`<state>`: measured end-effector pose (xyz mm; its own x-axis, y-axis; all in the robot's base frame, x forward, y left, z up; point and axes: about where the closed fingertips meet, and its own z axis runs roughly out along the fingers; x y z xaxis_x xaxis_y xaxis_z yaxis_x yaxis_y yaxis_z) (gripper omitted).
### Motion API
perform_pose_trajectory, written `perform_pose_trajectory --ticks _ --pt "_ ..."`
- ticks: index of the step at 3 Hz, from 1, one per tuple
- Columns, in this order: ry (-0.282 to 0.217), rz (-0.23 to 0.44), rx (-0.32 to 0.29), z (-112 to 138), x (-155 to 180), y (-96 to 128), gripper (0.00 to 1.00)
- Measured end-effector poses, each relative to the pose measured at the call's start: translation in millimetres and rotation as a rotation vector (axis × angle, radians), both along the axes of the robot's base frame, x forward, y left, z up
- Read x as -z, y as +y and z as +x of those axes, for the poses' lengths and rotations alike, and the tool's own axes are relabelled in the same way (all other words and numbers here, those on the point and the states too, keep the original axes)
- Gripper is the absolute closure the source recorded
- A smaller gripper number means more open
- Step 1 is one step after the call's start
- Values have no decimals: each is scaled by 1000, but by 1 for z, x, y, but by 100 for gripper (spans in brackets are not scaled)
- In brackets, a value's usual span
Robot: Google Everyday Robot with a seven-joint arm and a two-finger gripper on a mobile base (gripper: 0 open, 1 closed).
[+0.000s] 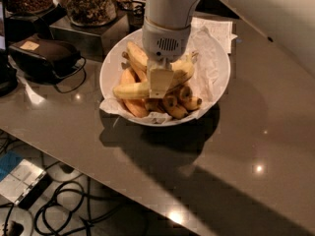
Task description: Pick banana from white bowl
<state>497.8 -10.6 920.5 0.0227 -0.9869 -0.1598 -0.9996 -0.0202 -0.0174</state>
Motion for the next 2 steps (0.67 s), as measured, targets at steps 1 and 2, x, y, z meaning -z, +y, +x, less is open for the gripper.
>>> perform_pose_trajectory --ticks 1,2 --pt "-24 20 1 3 -4 3 100" --pt "-91 37 22 -8 -26 0 100"
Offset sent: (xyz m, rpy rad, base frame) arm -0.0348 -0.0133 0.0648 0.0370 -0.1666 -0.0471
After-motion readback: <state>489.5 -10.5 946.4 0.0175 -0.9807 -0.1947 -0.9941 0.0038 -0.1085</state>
